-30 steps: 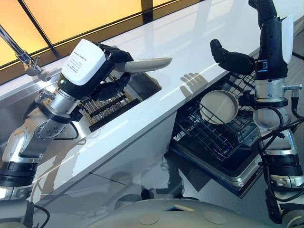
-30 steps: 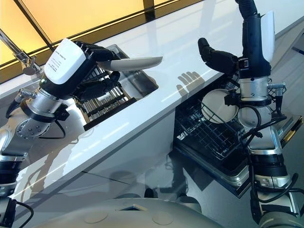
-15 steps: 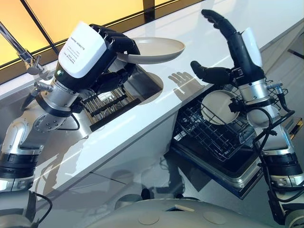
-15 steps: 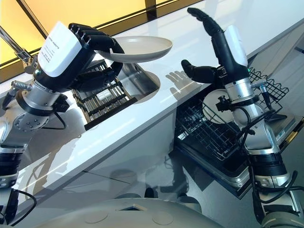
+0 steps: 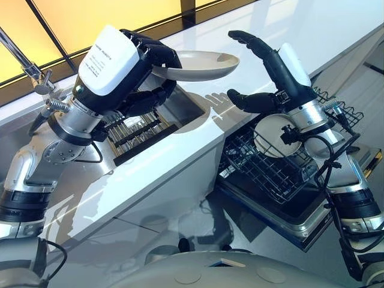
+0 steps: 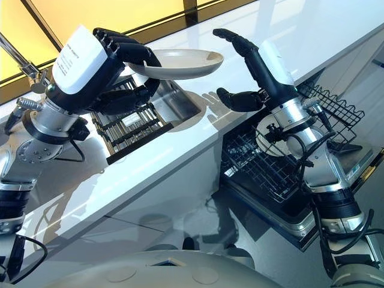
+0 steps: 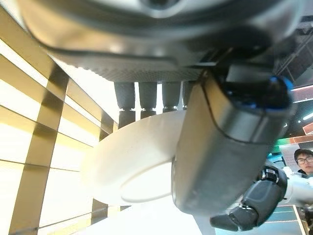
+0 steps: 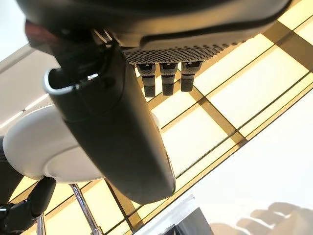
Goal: Pick up plates and place into dishwasher.
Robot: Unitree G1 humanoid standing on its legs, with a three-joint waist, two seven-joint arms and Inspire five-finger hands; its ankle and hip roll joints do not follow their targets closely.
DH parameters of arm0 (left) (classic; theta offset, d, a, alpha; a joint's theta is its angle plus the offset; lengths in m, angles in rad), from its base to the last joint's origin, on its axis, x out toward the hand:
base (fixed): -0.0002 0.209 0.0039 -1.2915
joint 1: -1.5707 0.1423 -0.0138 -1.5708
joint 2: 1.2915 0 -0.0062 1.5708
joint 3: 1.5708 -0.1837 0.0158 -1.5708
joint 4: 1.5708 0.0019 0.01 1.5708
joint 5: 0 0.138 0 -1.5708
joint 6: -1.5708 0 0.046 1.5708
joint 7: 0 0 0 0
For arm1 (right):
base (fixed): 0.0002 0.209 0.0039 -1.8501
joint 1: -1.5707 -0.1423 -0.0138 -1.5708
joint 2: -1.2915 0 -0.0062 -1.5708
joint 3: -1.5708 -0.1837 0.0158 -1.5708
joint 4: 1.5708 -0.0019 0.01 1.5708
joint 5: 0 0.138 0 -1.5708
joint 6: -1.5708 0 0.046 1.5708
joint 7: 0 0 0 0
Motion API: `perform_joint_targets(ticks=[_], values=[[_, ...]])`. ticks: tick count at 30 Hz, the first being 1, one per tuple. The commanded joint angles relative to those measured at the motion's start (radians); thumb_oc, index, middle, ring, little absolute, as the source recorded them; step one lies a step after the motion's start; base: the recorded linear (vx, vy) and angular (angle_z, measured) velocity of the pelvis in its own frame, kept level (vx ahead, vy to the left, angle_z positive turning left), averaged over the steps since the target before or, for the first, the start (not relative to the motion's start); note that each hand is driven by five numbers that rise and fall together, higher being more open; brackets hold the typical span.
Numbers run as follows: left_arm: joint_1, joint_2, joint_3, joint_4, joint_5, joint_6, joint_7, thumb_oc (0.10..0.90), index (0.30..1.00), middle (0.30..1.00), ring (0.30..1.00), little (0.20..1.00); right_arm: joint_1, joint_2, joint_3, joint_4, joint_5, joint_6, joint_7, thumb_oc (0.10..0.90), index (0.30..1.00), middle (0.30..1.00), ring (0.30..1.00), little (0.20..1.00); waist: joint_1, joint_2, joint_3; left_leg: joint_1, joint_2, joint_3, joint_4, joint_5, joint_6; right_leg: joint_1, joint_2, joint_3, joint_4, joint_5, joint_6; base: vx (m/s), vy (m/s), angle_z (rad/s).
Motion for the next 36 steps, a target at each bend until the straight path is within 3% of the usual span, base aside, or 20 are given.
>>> perform_joint_targets(ticks=[1, 10, 15, 16, 26, 33, 36], values=[[-0.147, -0.024, -0.028, -0.025, -0.13, 0.012, 0.023, 0.1, 0.3, 0.3, 0.3, 0.2, -0.176, -0.049, 0.013, -0.082, -0.017, -0.083, -0.018, 0.8, 0.9, 0.9, 0.9, 0.9, -0.001, -0.003, -0.104, -0.014, -0.028, 0.023, 0.001, -0.081, 0.005, -0.061, 0.07, -0.015, 0.043, -0.028, 0.007, 0.0, 0.0, 0.0], [-0.186, -0.021, -0.088, -0.029, -0.199, 0.024, -0.043, 0.1, 0.3, 0.3, 0.3, 0.2, -0.218, -0.093, 0.059, -0.115, -0.112, -0.077, -0.002, 0.8, 0.9, 0.9, 0.9, 0.9, -0.009, -0.003, -0.106, -0.013, -0.028, 0.002, 0.001, -0.079, 0.008, -0.054, 0.076, 0.031, 0.026, -0.026, 0.003, 0.0, 0.0, 0.0], [-0.182, -0.025, -0.093, -0.033, -0.191, 0.007, -0.04, 0.1, 0.3, 0.3, 0.3, 0.2, -0.227, -0.109, 0.081, -0.125, -0.099, -0.029, 0.097, 0.8, 0.9, 0.9, 0.9, 0.9, -0.01, -0.006, -0.102, -0.014, -0.027, -0.001, 0.001, -0.077, 0.008, -0.055, 0.079, 0.037, 0.027, -0.024, 0.002, 0.0, 0.0, 0.0], [-0.179, -0.026, -0.09, -0.033, -0.18, 0.002, -0.031, 0.1, 0.3, 0.3, 0.3, 0.2, -0.226, -0.114, 0.085, -0.122, -0.085, -0.013, 0.136, 0.1, 0.3, 0.3, 0.3, 0.2, -0.011, -0.006, -0.102, -0.015, -0.026, -0.001, 0.001, -0.076, 0.008, -0.056, 0.08, 0.035, 0.03, -0.025, 0.002, 0.0, 0.0, 0.0], [-0.171, -0.007, -0.058, -0.033, 0.0, -0.003, 0.131, 0.1, 0.3, 0.3, 0.3, 0.2, -0.229, -0.131, 0.108, -0.062, -0.112, 0.057, 0.161, 0.1, 0.3, 0.3, 0.3, 0.2, -0.006, -0.016, -0.1, -0.022, -0.022, -0.001, 0.001, -0.067, 0.003, -0.061, 0.078, 0.008, 0.046, -0.019, -0.001, 0.0, 0.0, 0.0], [-0.136, -0.001, -0.013, -0.038, 0.034, 0.017, 0.177, 0.1, 0.3, 0.3, 0.3, 0.2, -0.208, -0.131, 0.079, -0.044, -0.124, 0.055, 0.133, 0.1, 0.3, 0.3, 0.3, 0.2, -0.002, -0.016, -0.1, -0.021, -0.019, 0.002, 0.001, -0.065, 0.002, -0.06, 0.076, 0.005, 0.052, -0.017, 0.001, 0.0, 0.0, 0.0], [-0.121, 0.001, 0.005, -0.029, -0.021, 0.041, 0.157, 0.1, 0.3, 0.3, 0.3, 0.2, -0.201, -0.132, 0.065, -0.031, -0.122, 0.051, 0.101, 0.1, 0.3, 0.3, 0.3, 0.2, 0.0, -0.016, -0.1, -0.019, -0.018, 0.003, 0.001, -0.066, 0.002, -0.06, 0.075, 0.001, 0.056, -0.017, 0.002, 0.0, 0.0, 0.0]])
